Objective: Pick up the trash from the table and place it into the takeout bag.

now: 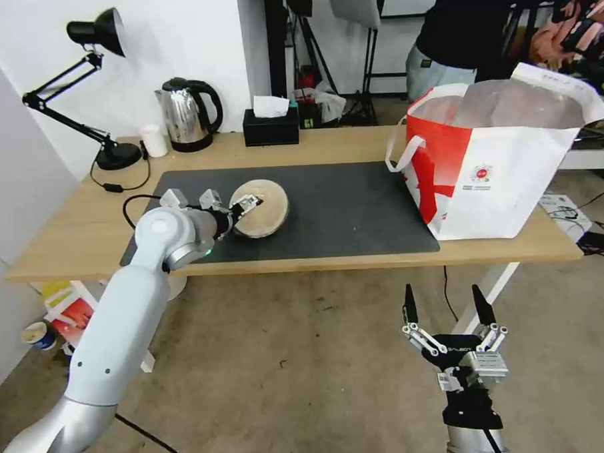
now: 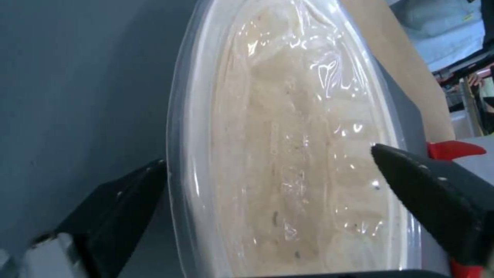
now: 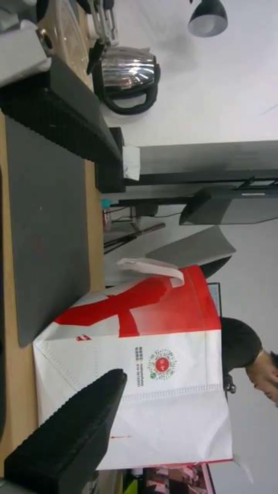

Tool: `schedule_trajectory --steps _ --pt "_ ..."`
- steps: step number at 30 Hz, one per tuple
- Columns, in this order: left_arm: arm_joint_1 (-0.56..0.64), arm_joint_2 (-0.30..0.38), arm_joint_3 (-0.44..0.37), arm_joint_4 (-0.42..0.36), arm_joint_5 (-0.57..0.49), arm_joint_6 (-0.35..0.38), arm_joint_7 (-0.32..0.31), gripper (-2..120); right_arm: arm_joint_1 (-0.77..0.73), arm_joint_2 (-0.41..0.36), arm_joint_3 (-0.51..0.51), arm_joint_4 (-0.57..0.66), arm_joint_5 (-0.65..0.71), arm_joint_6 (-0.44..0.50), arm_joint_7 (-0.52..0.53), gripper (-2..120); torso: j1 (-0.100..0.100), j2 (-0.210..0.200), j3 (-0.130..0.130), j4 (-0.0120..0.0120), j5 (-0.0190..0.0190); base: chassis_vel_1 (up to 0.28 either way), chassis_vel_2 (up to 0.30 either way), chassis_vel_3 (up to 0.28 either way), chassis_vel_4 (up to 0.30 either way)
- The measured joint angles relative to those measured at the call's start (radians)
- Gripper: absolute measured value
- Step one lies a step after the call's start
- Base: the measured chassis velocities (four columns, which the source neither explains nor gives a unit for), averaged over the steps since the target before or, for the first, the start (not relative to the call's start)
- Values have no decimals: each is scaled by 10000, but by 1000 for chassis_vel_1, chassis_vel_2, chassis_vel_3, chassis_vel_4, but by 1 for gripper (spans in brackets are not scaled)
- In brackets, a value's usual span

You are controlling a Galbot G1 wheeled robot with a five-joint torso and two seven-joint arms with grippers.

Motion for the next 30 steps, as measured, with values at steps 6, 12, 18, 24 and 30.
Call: schedule_trajectory --steps 6,12,18,24,30 --pt "-37 -50 70 96 93 -7 1 80 0 0 0 0 0 0 1 100 0 0 0 0 0 0 0 0 0" --pt "-34 -80 81 171 203 -18 20 57 0 0 0 0 0 0 0 100 0 0 0 0 0 0 0 0 0" --pt "28 -17 60 133 279 -47 64 35 0 0 0 0 0 0 0 100 0 0 0 0 -1 0 0 0 0" --pt "111 108 22 6 289 -89 98 13 0 0 0 0 0 0 1 100 0 0 0 0 0 0 0 0 0" --pt "217 152 -37 -58 301 -127 183 1 0 0 0 0 0 0 0 100 -1 0 -1 0 -1 0 0 0 0"
